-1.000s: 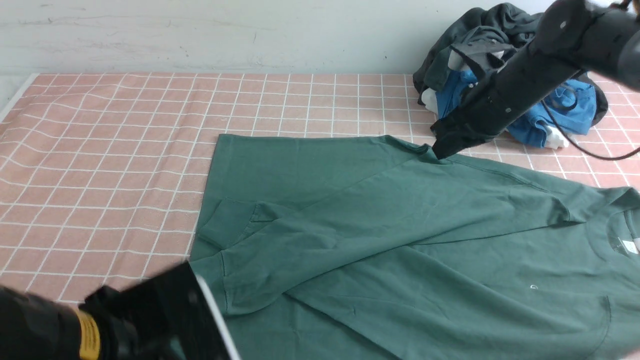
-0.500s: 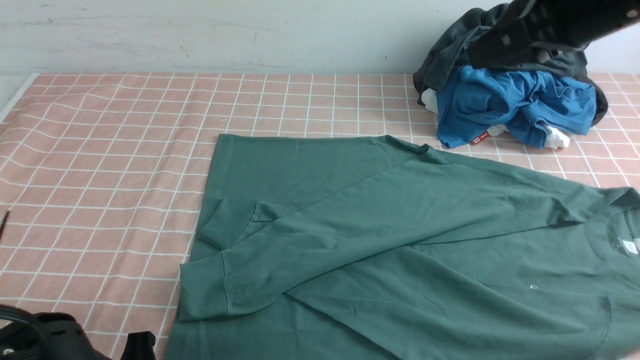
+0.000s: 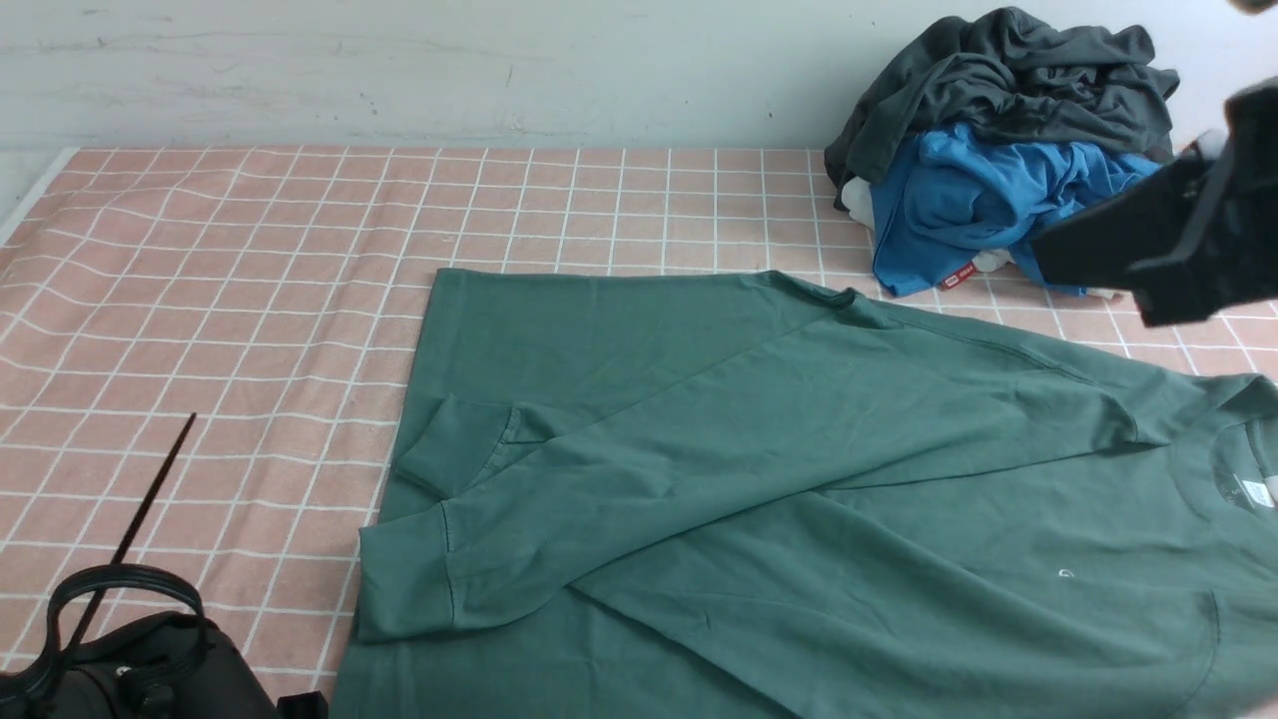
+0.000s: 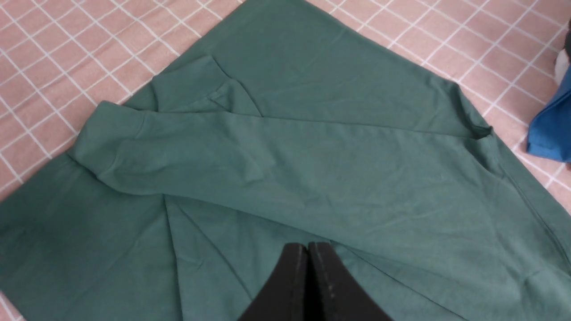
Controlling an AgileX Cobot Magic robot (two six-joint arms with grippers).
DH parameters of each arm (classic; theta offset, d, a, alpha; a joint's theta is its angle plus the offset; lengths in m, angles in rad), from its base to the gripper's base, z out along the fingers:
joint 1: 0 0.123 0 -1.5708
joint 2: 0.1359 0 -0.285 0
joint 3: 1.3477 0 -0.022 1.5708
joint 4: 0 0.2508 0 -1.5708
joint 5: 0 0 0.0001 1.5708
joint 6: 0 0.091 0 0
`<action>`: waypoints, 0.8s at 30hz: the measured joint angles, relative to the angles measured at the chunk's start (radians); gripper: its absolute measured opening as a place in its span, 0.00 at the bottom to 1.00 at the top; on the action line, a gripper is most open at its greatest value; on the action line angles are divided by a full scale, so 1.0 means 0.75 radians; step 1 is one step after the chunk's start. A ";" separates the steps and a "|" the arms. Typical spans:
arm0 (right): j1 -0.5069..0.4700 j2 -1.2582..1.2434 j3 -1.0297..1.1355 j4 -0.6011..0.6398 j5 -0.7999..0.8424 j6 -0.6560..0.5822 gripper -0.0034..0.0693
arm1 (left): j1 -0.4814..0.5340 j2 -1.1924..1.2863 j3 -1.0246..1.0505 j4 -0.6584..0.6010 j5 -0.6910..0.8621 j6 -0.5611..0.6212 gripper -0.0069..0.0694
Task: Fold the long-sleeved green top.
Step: Use both arms simultaneously to clamp the lower edge of the clothing fabric
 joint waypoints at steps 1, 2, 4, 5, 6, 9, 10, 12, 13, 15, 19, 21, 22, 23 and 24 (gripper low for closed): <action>0.000 -0.032 0.027 0.000 -0.007 -0.005 0.03 | -0.003 0.000 0.000 0.003 0.003 -0.012 0.33; 0.000 -0.048 0.043 0.000 -0.013 -0.008 0.03 | -0.003 0.000 -0.001 0.003 0.005 -0.019 0.32; 0.000 -0.075 0.077 0.000 -0.023 -0.009 0.03 | -0.006 -0.004 -0.001 0.006 0.004 -0.046 0.28; 0.000 -0.086 0.094 0.000 -0.031 -0.009 0.03 | -0.006 -0.007 -0.003 0.013 -0.001 -0.062 0.25; 0.000 -0.095 0.112 0.001 -0.042 -0.012 0.03 | -0.006 -0.011 -0.005 0.024 -0.009 -0.083 0.21; 0.000 -0.101 0.146 0.003 -0.071 -0.038 0.03 | -0.006 -0.033 -0.014 0.048 -0.024 -0.132 0.13; 0.000 -0.101 0.160 0.010 -0.088 -0.061 0.03 | -0.006 -0.052 -0.028 0.061 -0.025 -0.160 0.10; 0.000 -0.101 0.175 0.028 -0.105 -0.100 0.03 | -0.006 -0.077 -0.043 0.087 -0.027 -0.206 0.09; 0.000 -0.101 0.180 0.040 -0.109 -0.124 0.03 | -0.006 -0.089 -0.049 0.108 -0.021 -0.236 0.09; 0.000 -0.103 0.185 0.055 -0.108 -0.195 0.03 | -0.006 -0.110 -0.061 0.155 0.010 -0.302 0.09; 0.045 -0.149 0.185 0.039 -0.066 -0.433 0.03 | -0.006 -0.166 -0.103 0.202 0.148 -0.521 0.09; 0.094 -0.187 0.185 0.031 -0.065 -0.508 0.03 | -0.006 -0.194 -0.130 0.203 0.215 -0.611 0.09; 0.115 -0.199 0.185 0.018 -0.064 -0.525 0.03 | -0.006 -0.212 -0.145 0.203 0.251 -0.648 0.09; 0.132 -0.200 0.185 -0.003 -0.059 -0.531 0.03 | -0.006 -0.224 -0.153 0.203 0.266 -0.665 0.09; 0.151 -0.198 0.190 -0.047 -0.049 -0.532 0.03 | -0.006 -0.237 -0.158 0.202 0.281 -0.680 0.09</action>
